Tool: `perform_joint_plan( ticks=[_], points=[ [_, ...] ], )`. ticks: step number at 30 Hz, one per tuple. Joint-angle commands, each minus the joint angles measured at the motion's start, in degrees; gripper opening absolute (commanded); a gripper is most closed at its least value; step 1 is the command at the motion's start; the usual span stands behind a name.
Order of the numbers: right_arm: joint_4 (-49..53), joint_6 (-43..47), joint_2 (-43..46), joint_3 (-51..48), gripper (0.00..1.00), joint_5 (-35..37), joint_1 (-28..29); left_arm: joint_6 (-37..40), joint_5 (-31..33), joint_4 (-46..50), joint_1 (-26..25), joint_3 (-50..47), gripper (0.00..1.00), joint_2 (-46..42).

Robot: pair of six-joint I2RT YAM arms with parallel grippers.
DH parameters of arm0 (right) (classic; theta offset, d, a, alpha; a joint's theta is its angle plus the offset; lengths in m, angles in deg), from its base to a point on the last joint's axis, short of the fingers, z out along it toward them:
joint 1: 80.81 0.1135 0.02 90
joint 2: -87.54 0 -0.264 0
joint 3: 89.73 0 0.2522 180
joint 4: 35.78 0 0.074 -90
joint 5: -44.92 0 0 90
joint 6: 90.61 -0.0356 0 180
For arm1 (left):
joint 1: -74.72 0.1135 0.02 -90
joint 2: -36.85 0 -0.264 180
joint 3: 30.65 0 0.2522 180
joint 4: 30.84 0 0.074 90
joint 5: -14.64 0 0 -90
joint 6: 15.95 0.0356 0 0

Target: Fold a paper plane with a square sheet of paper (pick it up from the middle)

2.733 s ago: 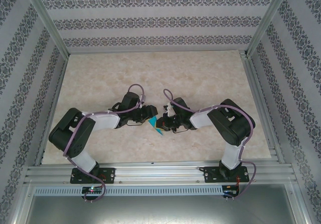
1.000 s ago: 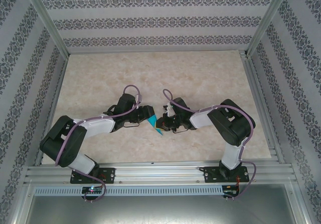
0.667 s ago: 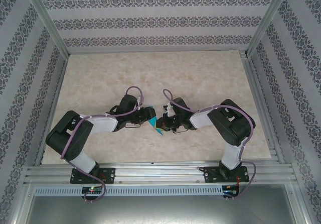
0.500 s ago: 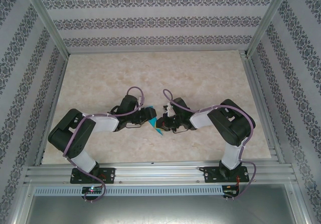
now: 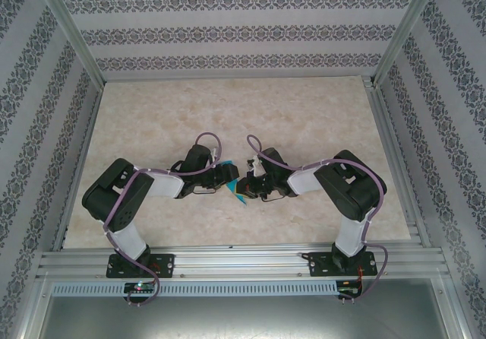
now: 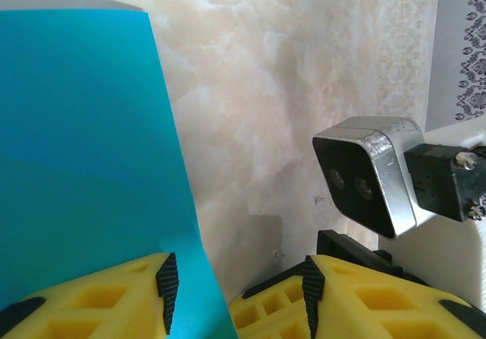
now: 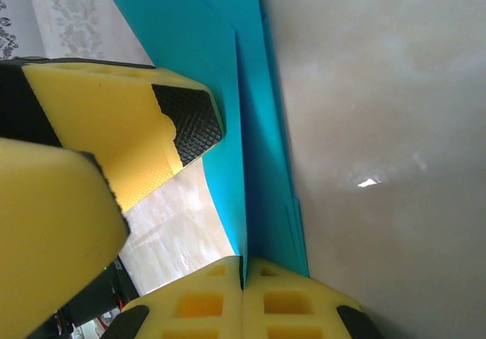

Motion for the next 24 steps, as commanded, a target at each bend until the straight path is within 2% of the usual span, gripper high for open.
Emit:
perform_joint_plan(
  ticks=[1, 12, 17, 24],
  points=[
    [8.29, 0.20, -2.13, -2.89, 0.04, 6.83, -0.82, 1.06, 1.92, 2.09, -0.85, 0.62, 0.50, 2.76],
    [12.41, 1.05, 6.61, -2.76, 0.18, 6.31, -0.92, 1.06, 2.98, 4.05, -0.85, -0.47, 0.48, 3.06],
    [12.60, 1.79, 9.33, -3.51, 0.17, 4.96, -0.85, 1.06, 2.69, 4.27, -0.85, -0.12, 0.48, 3.28],
    [12.26, 2.58, 6.80, -3.42, 0.14, 3.94, 0.80, 0.71, 2.57, 4.37, -0.85, -0.14, 0.48, 3.30]
  ],
)
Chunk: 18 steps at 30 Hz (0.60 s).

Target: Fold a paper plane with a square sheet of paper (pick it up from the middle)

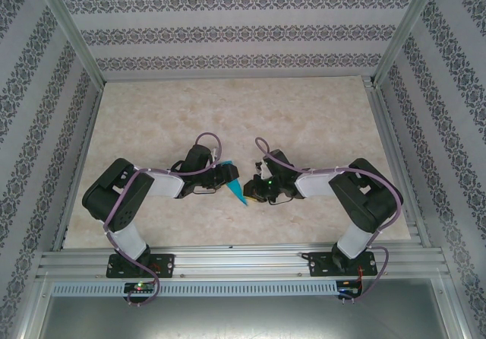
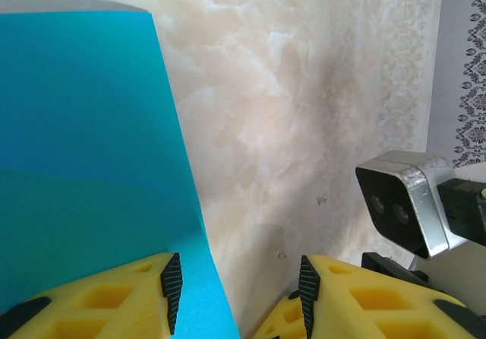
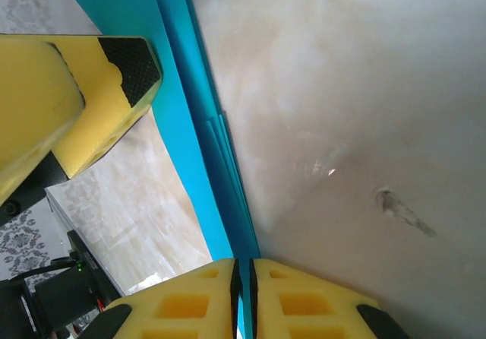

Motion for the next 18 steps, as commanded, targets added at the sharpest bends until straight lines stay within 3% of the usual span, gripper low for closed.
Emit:
perform_joint_plan(
  ticks=[1, 12, 18],
  points=[
    [2.00, 1.92, -1.51, -0.80, 0.14, -0.35, 1.04, 0.60, 2.22, 4.17, -0.89, -0.19, 0.48, 3.12],
    [13.87, 7.73, -2.08, 1.60, 0.13, 5.24, 3.69, 0.36, 2.33, 4.82, -0.83, -0.15, 0.48, 3.15],
    [16.11, 7.86, 3.27, 2.52, 0.13, 7.97, 4.13, 0.36, 2.08, 4.82, -0.87, 0.05, 0.48, 3.15]
  ],
)
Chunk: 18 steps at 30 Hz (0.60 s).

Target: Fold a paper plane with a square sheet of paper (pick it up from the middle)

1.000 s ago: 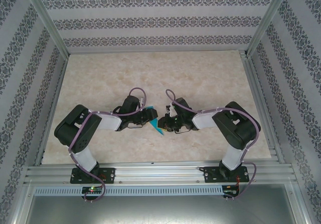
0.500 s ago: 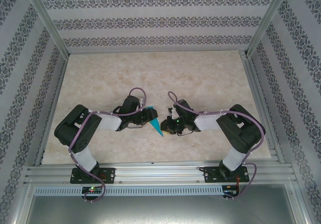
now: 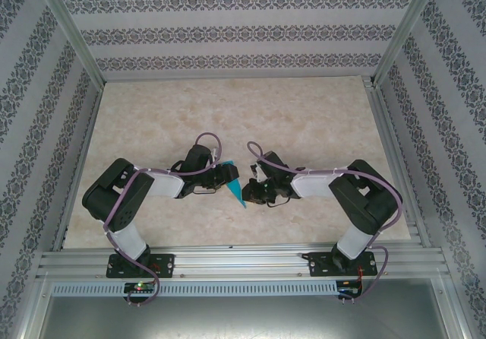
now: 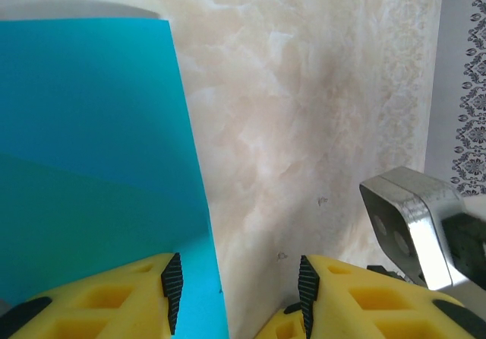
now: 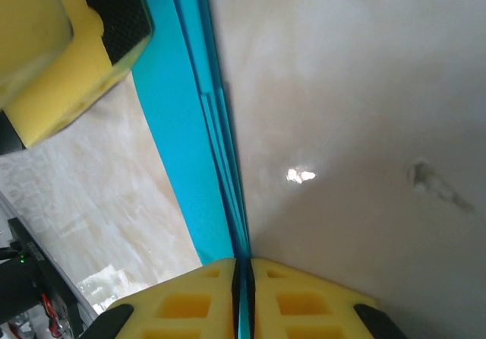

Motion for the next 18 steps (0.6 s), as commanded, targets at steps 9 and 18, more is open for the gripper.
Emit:
perform_joint_plan(
  ticks=[9, 18],
  points=[
    [4.69, -2.11, 9.44, 1.76, 0.15, 2.69, -1.38, 0.80, 1.96, 5.72, -0.85, 0.35, 0.48, 2.93],
    [-14.89, -12.06, -0.30, 1.43, 0.09, -6.84, -0.69, 0.98, 1.84, 6.25, -0.88, 0.79, 0.48, 3.24]
  ],
)
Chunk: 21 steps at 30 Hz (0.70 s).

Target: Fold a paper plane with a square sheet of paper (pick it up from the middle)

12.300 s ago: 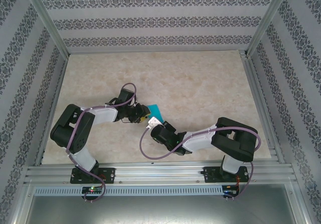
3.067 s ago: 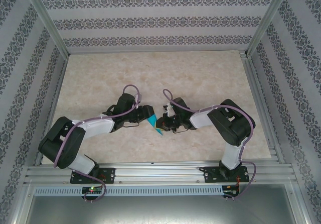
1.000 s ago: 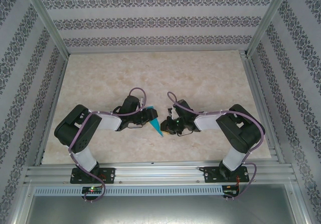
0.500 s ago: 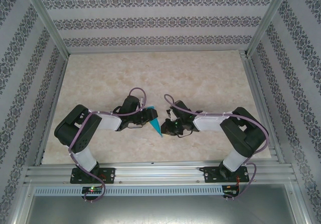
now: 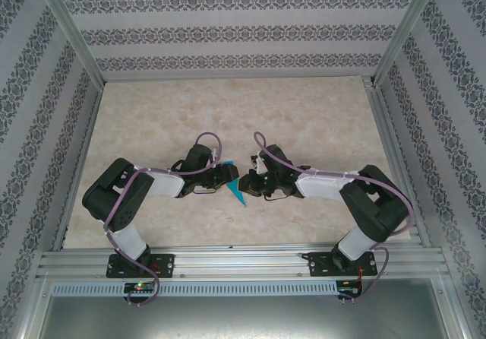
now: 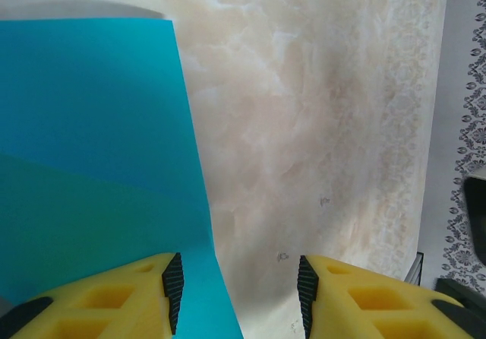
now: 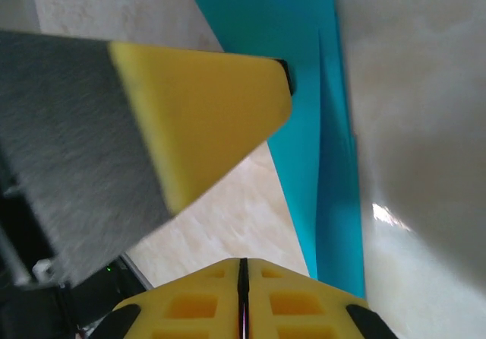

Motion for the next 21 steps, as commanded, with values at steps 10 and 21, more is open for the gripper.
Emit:
perform_joint_plan(
  ticks=[10, 21],
  points=[
    [-6.63, -3.42, -6.67, -0.70, 0.09, -3.65, 0.11, 1.13, 1.90, 5.62, -0.83, 0.48, 0.47, 3.06],
    [-7.00, -3.03, -7.29, -5.85, 0.08, -3.13, 0.32, 1.22, 2.03, 6.49, -0.83, 1.01, 0.47, 3.31]
  ],
)
